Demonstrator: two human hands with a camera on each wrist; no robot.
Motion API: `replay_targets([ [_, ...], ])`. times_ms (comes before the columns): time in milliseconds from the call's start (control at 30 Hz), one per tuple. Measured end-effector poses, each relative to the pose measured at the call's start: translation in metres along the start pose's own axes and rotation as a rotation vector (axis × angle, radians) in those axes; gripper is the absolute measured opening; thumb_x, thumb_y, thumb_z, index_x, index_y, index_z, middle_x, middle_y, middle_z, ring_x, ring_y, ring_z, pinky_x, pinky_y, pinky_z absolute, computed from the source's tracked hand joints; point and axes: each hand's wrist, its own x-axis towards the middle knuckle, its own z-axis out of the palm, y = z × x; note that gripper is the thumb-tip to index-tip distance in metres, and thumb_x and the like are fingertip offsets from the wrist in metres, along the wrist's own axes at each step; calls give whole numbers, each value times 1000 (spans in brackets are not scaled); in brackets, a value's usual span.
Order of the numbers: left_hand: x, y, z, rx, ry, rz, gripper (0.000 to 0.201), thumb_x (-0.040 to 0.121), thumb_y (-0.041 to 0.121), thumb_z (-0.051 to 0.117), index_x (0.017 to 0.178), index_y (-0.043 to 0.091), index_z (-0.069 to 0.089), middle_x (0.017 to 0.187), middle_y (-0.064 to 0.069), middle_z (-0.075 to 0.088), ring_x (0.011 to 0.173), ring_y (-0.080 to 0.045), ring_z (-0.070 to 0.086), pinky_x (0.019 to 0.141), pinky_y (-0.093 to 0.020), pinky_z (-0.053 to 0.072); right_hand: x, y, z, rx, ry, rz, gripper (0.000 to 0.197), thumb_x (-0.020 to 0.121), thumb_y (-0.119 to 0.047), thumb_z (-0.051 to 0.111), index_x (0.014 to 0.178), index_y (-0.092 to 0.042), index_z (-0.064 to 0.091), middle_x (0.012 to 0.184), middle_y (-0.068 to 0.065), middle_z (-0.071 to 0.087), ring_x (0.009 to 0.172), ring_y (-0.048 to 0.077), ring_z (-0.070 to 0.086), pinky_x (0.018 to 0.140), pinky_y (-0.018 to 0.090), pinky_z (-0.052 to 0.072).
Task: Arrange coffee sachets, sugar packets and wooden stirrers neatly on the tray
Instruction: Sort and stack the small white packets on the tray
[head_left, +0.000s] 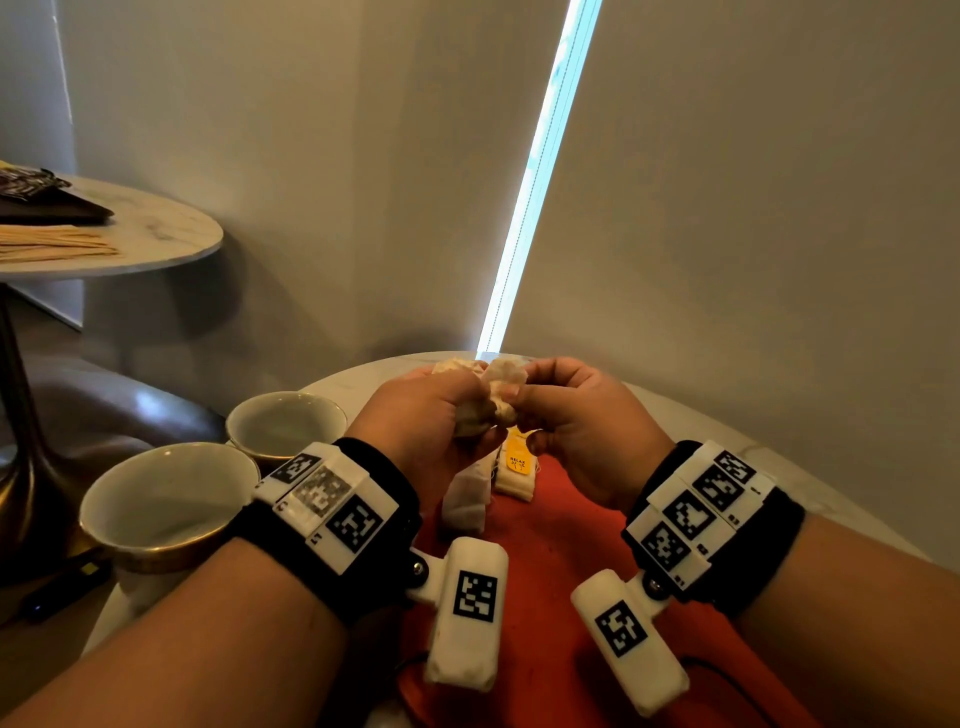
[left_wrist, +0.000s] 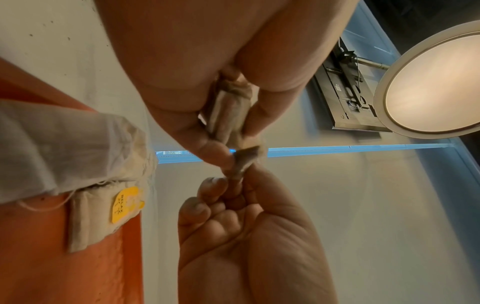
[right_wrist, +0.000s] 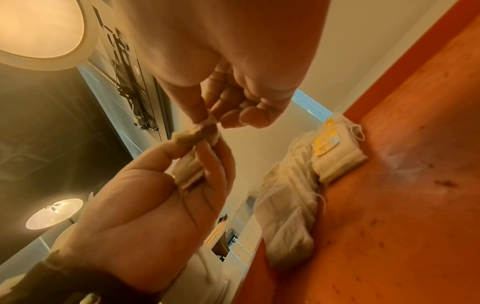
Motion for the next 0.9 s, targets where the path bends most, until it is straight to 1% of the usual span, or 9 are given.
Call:
replay_targets([
  [100,1,-1,-2,23,46,6,23,91,5,60,112,2,68,92,-18,71,76,-23,66,57,-28,54,-2,-1,0,55,-39,11,16,78,-17,77,92,-12,71,86,16,67,70,22,56,53,29,41],
  [200,0,-1,-2,52,66,-3,26,91,9,62,117,6,68,96,-18,72,77,-23,67,56,-28,54,-3,-3,-1,66,-23,-3,5,90,-9,68,92,-12,72,87,17,69,73,26,60,53,29,42],
  [333,0,0,0,25,112,-17,23,94,15,63,116,12,70,109,-18,71,84,-25,67,54,-27,55,-2,-3,-4,33,47,-10,9,92,-2,62,93,-9,68,86,15,72,75,28,66,58,32,46],
  [433,3,2,1,-64,147,-23,14,99,14,57,110,13,66,102,-12,69,77,-21,66,54,-28,55,-2,-3,-12,63,106,26,9,92,-1,60,92,-9,66,85,16,71,72,27,65,52,29,47],
  [567,1,6,4,-147,197,-18,8,96,7,51,99,7,58,96,-17,58,75,-22,62,56,-28,55,0,6,-25,-60,151,146,10,92,-1,61,89,-11,61,84,16,68,64,23,61,47,27,37],
  [667,-1,8,5,-154,196,-9,11,93,4,45,97,4,55,93,-16,55,76,-22,60,55,-28,55,-2,12,-31,-190,81,291,10,90,0,63,89,-9,61,78,15,67,62,24,60,47,27,34],
  [733,0,8,5,-151,205,-12,13,92,4,45,99,3,55,95,-17,55,76,-23,60,53,-28,55,-7,14,-32,-246,-15,402,10,89,1,65,91,-8,62,72,12,68,52,17,60,45,26,39],
  [800,0,7,5,-148,212,-19,13,93,4,45,101,3,55,97,-18,56,77,-23,61,54,-28,56,-11,14,-30,-279,-113,493,10,89,-1,67,97,-6,64,73,12,69,52,15,61,48,26,44],
  [900,0,7,6,-142,214,-25,12,94,3,44,100,4,55,96,-18,57,77,-22,61,61,-29,57,-11,14,-26,-314,-155,523,12,90,0,67,100,-6,64,72,10,68,56,16,63,50,27,47],
])
